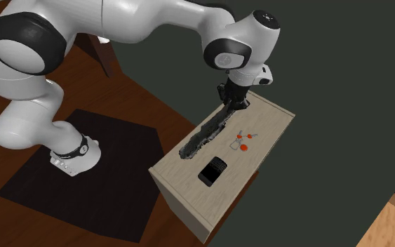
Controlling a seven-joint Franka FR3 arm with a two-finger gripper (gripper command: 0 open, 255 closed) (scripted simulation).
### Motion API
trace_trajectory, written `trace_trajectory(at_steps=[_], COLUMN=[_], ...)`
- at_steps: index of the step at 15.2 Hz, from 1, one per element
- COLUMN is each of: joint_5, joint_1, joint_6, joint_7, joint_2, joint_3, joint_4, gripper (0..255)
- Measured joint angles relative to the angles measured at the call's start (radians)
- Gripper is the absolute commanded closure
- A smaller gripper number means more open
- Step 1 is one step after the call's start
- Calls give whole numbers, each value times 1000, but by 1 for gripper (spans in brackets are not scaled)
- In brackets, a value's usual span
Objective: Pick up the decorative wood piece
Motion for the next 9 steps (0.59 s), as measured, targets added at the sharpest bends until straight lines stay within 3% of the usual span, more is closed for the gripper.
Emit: trace_trajectory(at_steps=[9], joint_5=[0], joint_1=[0], joint_6=[-35], joint_7=[4], joint_2=[-11], joint_3=[1], joint_4=[23], gripper=[255])
